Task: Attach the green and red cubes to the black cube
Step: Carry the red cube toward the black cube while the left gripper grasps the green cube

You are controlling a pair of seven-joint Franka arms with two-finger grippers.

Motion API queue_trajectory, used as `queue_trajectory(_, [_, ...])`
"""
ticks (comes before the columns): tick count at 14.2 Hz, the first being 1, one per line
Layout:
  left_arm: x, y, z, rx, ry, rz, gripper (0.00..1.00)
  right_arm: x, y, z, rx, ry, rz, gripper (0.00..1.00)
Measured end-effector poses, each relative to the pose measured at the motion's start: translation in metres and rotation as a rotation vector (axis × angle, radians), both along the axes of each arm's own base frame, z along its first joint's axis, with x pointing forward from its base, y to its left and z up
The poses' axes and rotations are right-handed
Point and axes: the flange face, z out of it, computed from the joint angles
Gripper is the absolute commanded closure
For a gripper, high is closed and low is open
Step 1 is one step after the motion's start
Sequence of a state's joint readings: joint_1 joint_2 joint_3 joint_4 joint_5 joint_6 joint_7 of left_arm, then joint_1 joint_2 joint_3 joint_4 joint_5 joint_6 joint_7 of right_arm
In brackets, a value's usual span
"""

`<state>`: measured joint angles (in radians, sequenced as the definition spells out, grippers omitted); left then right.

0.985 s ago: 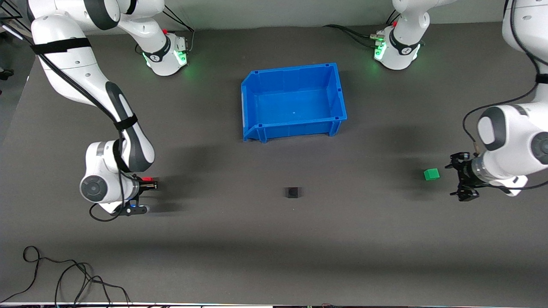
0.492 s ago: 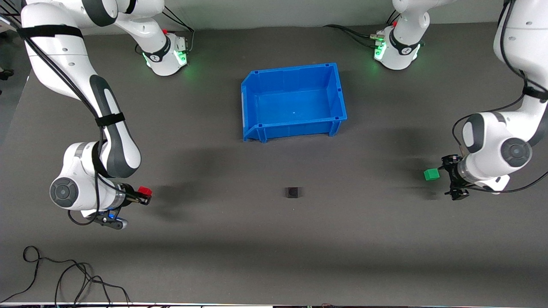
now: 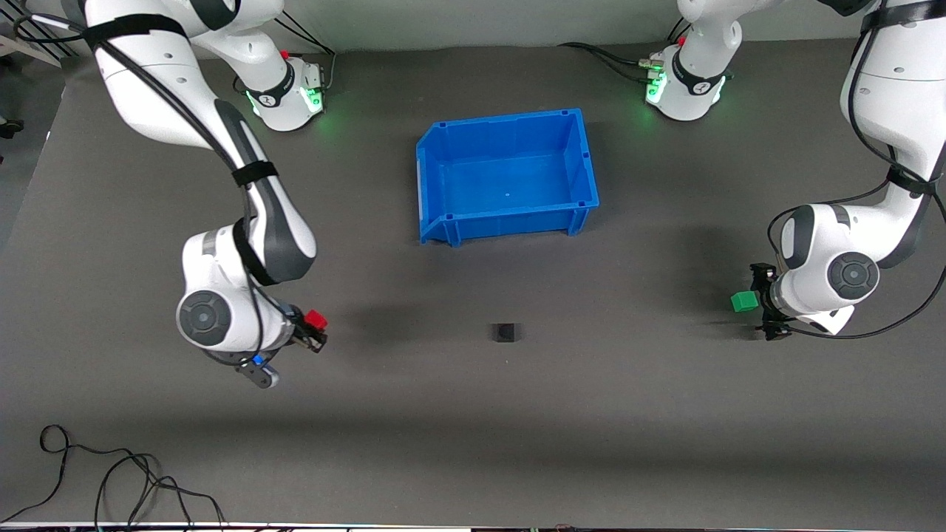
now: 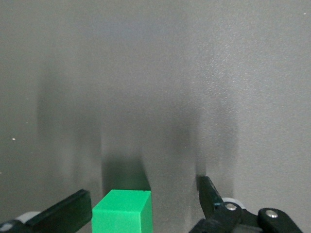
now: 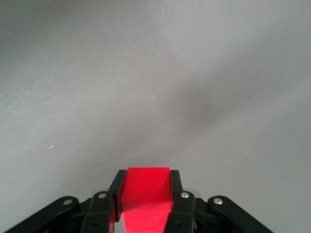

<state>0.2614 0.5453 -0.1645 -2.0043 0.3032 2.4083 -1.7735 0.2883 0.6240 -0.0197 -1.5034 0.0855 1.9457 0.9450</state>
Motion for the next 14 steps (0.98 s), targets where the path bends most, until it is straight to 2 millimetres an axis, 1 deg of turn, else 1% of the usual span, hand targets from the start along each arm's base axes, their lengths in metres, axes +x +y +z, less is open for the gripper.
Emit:
queue_trajectory(3, [-0.009, -0.009, 0.001, 0.012, 0.107, -0.069, 0.0, -0.005, 0.033, 0.0, 0.06, 0.026, -0.133, 0.88])
queue_trajectory(6, [-0.013, -0.02, 0.008, 0.024, 0.169, -0.118, 0.0, -0.011, 0.085, -0.001, 0.077, 0.034, -0.209, 0.88])
queue_trajectory(7, [-0.013, -0.022, 0.01, 0.026, 0.173, -0.126, 0.0, -0.013, 0.099, -0.002, 0.073, 0.032, -0.221, 0.89])
queue_trajectory(8, [-0.013, -0.025, 0.011, 0.028, 0.175, -0.131, 0.01, -0.013, 0.106, -0.003, 0.071, 0.031, -0.227, 0.88])
queue_trajectory(9, [-0.014, -0.026, 0.01, 0.028, 0.177, -0.135, 0.03, -0.012, 0.108, -0.004, 0.07, 0.03, -0.236, 0.89])
queue_trajectory(11, [-0.014, -0.028, 0.01, 0.028, 0.179, -0.139, 0.11, -0.01, 0.107, -0.006, 0.066, 0.033, -0.27, 0.89])
queue_trajectory(12, [-0.015, -0.028, 0.009, 0.028, 0.181, -0.14, 0.15, -0.012, 0.112, -0.007, 0.063, 0.037, -0.282, 0.89])
queue_trajectory(13, [-0.015, -0.028, 0.009, 0.029, 0.182, -0.142, 0.18, -0.016, 0.121, -0.01, 0.058, 0.041, -0.298, 0.89])
queue_trajectory(14, [-0.017, -0.028, 0.007, 0.032, 0.187, -0.151, 0.18, -0.019, 0.132, -0.012, 0.055, 0.038, -0.324, 0.89])
